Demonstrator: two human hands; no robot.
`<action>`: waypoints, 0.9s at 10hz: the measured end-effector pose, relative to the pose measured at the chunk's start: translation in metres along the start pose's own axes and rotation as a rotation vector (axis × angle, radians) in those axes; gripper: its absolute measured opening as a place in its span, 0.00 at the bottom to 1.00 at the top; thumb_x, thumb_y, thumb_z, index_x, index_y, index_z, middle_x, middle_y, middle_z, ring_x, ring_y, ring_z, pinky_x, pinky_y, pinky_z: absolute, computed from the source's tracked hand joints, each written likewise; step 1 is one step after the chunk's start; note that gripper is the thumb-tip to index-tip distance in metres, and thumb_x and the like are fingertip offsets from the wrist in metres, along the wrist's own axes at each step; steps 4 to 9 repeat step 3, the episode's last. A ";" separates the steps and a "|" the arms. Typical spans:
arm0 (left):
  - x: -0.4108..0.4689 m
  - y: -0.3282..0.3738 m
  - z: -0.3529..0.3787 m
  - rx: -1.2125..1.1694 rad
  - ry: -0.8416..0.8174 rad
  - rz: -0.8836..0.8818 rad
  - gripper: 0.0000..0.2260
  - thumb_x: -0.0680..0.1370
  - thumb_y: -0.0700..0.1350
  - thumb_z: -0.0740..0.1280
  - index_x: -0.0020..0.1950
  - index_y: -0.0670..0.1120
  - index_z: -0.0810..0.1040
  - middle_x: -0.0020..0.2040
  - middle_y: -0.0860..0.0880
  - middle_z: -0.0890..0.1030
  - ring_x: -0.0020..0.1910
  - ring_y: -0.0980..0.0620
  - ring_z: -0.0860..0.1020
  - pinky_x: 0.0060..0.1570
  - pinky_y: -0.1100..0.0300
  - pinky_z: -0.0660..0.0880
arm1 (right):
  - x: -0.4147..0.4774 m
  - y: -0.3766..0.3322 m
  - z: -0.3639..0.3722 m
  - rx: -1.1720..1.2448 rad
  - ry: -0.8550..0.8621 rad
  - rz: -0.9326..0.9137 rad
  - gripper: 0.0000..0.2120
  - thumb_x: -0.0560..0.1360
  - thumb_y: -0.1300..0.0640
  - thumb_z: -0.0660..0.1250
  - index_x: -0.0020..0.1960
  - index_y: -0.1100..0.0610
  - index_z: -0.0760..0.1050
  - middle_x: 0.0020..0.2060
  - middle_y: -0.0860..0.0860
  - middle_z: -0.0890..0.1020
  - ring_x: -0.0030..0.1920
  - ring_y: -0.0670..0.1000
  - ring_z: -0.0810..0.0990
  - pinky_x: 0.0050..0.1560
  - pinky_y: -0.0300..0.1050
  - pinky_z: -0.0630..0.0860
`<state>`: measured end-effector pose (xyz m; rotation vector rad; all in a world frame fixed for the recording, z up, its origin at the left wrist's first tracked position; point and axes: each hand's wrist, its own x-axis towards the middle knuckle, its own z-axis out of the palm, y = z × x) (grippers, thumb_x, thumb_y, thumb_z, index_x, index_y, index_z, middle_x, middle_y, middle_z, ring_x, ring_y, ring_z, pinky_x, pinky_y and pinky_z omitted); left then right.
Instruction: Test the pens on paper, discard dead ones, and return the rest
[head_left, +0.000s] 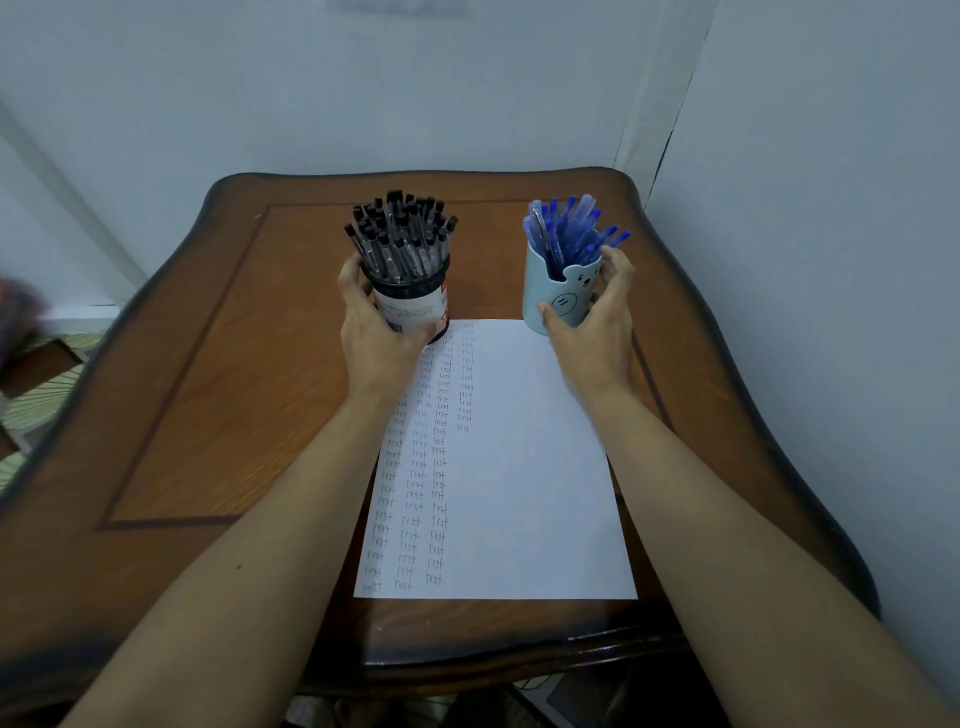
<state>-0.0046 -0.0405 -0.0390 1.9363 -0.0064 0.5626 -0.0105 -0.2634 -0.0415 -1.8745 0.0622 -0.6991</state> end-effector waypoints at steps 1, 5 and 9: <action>-0.001 0.003 -0.001 0.001 -0.003 -0.013 0.46 0.67 0.43 0.82 0.77 0.50 0.57 0.64 0.59 0.72 0.63 0.61 0.74 0.62 0.66 0.73 | 0.000 0.000 -0.001 -0.008 -0.022 0.018 0.42 0.68 0.62 0.77 0.74 0.49 0.57 0.70 0.50 0.71 0.67 0.49 0.75 0.61 0.54 0.79; -0.004 0.008 -0.004 0.002 -0.051 -0.047 0.49 0.68 0.45 0.81 0.80 0.49 0.52 0.68 0.55 0.72 0.65 0.57 0.74 0.63 0.64 0.72 | -0.004 0.004 0.002 0.047 -0.069 0.013 0.46 0.68 0.64 0.76 0.77 0.48 0.53 0.72 0.51 0.68 0.70 0.49 0.71 0.65 0.54 0.77; -0.004 0.008 -0.004 0.002 -0.051 -0.047 0.49 0.68 0.45 0.81 0.80 0.49 0.52 0.68 0.55 0.72 0.65 0.57 0.74 0.63 0.64 0.72 | -0.004 0.004 0.002 0.047 -0.069 0.013 0.46 0.68 0.64 0.76 0.77 0.48 0.53 0.72 0.51 0.68 0.70 0.49 0.71 0.65 0.54 0.77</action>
